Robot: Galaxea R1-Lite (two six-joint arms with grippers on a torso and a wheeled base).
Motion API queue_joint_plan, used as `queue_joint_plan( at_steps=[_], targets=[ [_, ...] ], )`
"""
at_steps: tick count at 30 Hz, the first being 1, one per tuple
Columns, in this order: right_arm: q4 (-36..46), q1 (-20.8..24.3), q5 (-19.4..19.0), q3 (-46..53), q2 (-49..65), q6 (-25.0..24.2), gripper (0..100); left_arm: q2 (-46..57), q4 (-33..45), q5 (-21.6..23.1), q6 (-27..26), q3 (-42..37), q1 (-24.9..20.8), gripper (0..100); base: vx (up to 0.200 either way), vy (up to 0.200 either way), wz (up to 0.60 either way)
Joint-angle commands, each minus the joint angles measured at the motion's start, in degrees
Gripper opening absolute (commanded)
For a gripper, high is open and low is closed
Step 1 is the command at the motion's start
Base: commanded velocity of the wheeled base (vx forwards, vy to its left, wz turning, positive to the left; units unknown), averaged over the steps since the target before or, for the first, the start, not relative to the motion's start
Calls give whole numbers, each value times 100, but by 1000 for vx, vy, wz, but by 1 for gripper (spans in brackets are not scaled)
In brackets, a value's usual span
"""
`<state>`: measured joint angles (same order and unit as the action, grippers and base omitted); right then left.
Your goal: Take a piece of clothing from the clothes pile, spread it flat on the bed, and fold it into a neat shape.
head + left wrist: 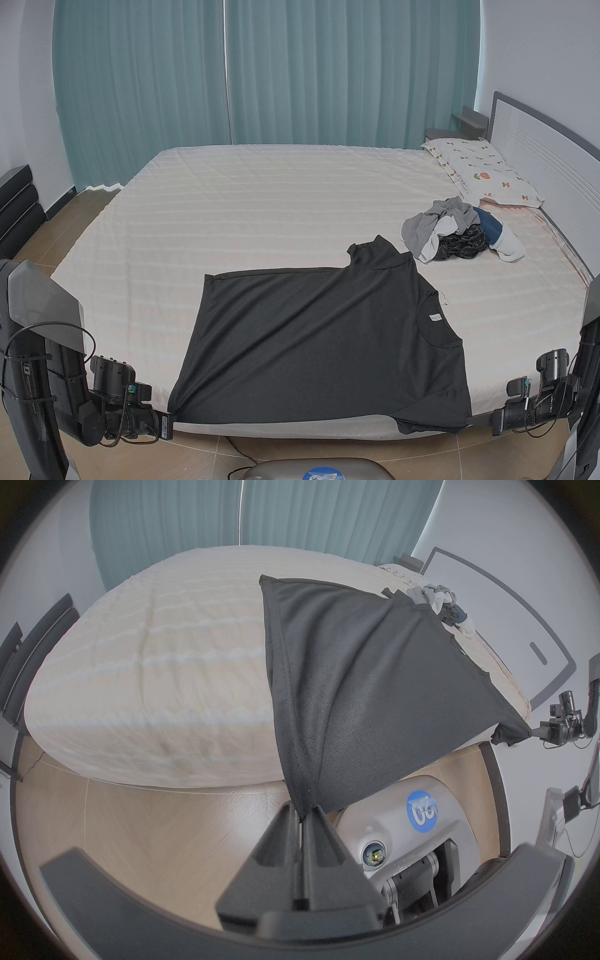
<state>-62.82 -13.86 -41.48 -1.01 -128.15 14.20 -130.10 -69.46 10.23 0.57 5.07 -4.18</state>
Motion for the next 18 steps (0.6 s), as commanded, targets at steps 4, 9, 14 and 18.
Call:
queue_joint_plan(
  at_steps=[4, 9, 14, 18],
  targets=[
    [560, -38, 9, 101, 361, 311, 0, 37, 3, 14, -172, -243, 5, 0, 0, 0, 0],
    [956, -38, 18, 101, 580, 531, 0, 46, -6, 41, -207, -358, 5, 0, 0, 0, 0],
    [877, -47, 0, 101, 616, 531, 0, 397, 3, 269, -145, -384, -4, 0, 0, 0, 0],
    [674, -47, -62, 101, 897, 461, 0, 679, 3, 366, 470, -68, -21, 0, 0, 0, 0]
  ],
)
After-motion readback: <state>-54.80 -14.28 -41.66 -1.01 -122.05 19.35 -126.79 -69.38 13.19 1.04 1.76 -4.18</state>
